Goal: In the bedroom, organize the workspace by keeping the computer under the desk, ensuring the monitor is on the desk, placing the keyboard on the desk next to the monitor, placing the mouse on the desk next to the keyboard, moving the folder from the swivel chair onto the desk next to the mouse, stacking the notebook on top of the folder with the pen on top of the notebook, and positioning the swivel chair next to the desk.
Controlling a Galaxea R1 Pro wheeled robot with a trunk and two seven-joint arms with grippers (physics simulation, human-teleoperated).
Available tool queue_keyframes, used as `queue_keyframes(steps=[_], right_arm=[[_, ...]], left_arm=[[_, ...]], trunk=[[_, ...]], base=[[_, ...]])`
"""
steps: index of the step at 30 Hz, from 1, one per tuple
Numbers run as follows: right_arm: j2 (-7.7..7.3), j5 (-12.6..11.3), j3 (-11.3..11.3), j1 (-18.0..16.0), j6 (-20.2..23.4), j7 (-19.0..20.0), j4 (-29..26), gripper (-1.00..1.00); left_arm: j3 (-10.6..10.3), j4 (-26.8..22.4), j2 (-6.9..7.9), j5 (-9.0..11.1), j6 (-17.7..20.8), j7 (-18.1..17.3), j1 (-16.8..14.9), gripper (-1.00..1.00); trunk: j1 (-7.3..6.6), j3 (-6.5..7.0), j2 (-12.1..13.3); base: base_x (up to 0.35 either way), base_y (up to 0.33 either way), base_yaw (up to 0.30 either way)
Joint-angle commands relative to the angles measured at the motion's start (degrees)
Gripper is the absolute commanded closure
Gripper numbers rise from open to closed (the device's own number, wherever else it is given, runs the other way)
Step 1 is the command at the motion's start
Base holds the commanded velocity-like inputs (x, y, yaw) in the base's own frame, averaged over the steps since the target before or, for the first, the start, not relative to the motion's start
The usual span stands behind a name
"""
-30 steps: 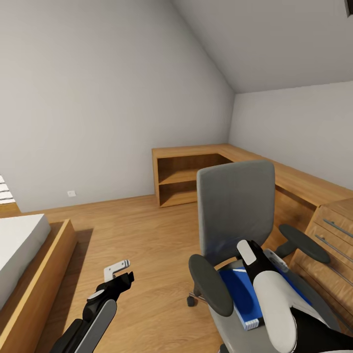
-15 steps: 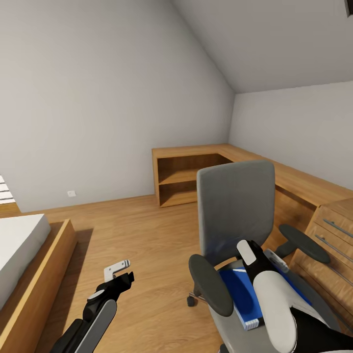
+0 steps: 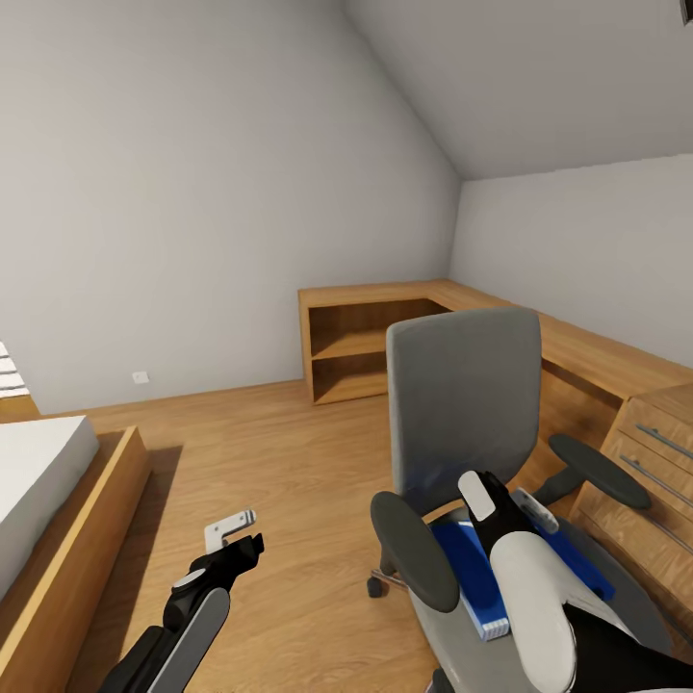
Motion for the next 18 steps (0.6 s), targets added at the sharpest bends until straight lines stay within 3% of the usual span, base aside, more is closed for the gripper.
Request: queue_keyframes(steps=[1, 14, 18], right_arm=[[0.09, 0.19, -0.18, -0.03, 0.59, -0.17, -0.15, -1.0], [0.25, 0.46, -0.12, -0.03, 0.54, -0.17, -0.15, -1.0], [0.25, 0.46, -0.1, -0.03, 0.54, -0.17, -0.15, -1.0]], left_arm=[[-0.15, -0.08, 0.06, 0.39, 0.09, 0.49, -0.05, -1.0], [-0.15, -0.08, 0.02, 0.39, 0.09, 0.49, -0.05, -1.0], [-0.15, -0.08, 0.02, 0.39, 0.09, 0.49, -0.05, -1.0]], trunk=[[-0.01, -0.06, -0.03], [-0.01, -0.06, -0.03], [0.87, -0.78, -1.63]], base=[[0.0, 0.0, 0.0], [0.0, 0.0, 0.0], [0.0, 0.0, 0.0]])
